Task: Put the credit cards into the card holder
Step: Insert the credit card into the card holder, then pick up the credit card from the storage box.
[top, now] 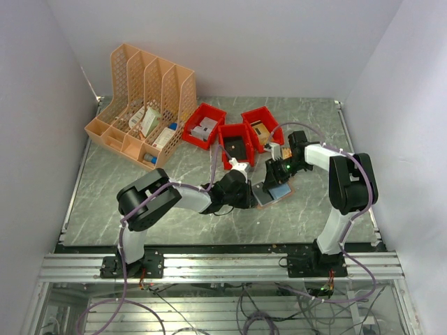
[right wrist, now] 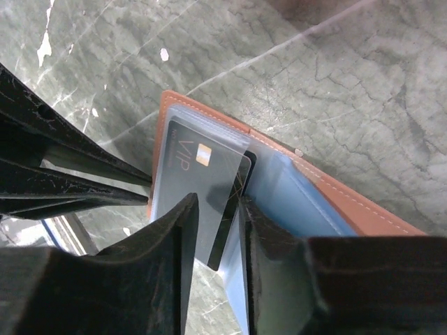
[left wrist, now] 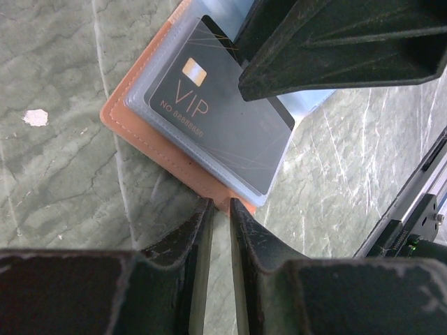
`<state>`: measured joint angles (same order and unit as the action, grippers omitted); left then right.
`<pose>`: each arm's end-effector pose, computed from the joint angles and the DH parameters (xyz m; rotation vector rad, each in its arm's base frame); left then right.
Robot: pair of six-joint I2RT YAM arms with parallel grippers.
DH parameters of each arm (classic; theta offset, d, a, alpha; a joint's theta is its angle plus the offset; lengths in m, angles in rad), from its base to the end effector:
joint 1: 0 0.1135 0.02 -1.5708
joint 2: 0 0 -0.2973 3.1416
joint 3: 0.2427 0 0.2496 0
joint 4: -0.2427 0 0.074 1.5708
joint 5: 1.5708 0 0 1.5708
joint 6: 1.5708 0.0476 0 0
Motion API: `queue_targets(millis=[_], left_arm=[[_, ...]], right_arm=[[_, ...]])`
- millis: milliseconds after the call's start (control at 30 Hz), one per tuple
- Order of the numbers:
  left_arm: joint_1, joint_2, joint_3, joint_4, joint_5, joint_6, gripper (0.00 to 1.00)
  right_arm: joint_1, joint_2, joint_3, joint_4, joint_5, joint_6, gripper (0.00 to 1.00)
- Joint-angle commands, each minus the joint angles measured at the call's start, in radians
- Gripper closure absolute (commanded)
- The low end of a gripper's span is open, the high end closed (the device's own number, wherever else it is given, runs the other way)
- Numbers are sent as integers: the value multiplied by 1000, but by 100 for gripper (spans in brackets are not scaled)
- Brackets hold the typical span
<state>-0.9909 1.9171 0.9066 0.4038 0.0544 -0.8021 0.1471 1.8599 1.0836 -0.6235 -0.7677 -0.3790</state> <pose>0.2172 -0.3363 0.1505 0.2588 2.3725 -1.0158 0.3296 0.0823 0.1648 -0.7914 2.5798 1.0551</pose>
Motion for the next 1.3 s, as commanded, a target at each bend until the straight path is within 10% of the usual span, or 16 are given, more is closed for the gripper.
queue_targets(millis=[0, 533, 1000, 1267], left_arm=[[10, -23, -16, 36, -41, 40, 71], [211, -478, -69, -337, -241, 309, 37], [479, -125, 577, -825, -248, 609, 31], [491, -57, 661, -844, -421, 138, 30]], right_arm=[[-10, -36, 16, -53, -33, -12, 67], [-56, -290, 31, 12, -259, -168, 62], [-58, -291, 86, 4, -369, -247, 61], [-59, -290, 77, -4, -340, -267, 62]])
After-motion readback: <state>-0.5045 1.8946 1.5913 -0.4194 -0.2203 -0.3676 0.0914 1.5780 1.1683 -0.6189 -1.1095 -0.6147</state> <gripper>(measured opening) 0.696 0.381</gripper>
